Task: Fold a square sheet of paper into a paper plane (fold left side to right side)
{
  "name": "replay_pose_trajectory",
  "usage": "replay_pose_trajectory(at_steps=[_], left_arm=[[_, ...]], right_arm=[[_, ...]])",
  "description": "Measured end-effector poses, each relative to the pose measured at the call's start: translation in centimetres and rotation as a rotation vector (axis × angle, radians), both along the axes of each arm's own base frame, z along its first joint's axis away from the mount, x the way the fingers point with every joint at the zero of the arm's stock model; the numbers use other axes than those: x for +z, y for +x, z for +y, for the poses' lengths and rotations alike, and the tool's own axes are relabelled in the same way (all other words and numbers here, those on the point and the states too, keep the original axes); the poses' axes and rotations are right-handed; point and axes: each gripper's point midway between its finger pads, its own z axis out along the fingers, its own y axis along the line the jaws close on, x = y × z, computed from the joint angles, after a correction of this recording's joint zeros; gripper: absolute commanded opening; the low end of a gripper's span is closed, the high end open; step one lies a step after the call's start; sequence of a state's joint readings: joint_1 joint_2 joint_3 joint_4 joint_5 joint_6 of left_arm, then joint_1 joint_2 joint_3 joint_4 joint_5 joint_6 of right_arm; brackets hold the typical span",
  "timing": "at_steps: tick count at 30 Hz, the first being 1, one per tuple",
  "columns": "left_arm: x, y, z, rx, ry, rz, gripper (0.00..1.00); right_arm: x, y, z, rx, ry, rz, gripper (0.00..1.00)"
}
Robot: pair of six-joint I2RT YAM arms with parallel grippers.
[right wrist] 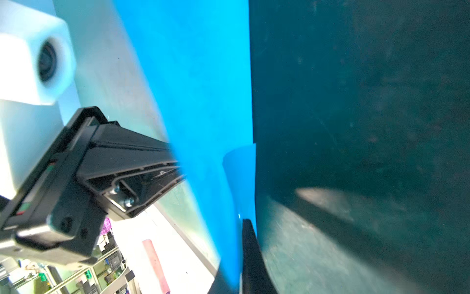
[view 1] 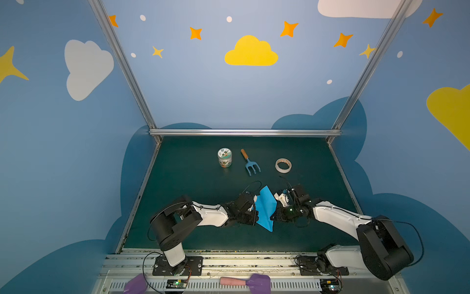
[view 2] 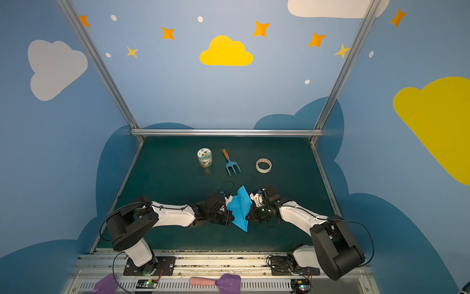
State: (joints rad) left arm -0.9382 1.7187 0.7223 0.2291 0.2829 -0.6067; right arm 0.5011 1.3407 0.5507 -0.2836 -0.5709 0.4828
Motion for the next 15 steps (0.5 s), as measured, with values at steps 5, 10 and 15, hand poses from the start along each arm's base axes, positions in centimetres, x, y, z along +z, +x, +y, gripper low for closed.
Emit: replay_pose_trajectory(at_steps=[5,10,15], left_arm=[[0.0,0.0,0.0,0.000,0.000,0.000,0.04],[0.0,0.0,0.0,0.000,0.000,0.000,0.04],[0.0,0.0,0.0,-0.001,0.000,0.000,0.04]], right_arm=[[-0.2,0.0,0.4,0.004,0.008,0.006,0.00],[-0.6,-0.1,0.9,0.018,0.008,0.012,0.00],[-1.0,-0.2,1.1,0.027,0.004,0.015,0.01]])
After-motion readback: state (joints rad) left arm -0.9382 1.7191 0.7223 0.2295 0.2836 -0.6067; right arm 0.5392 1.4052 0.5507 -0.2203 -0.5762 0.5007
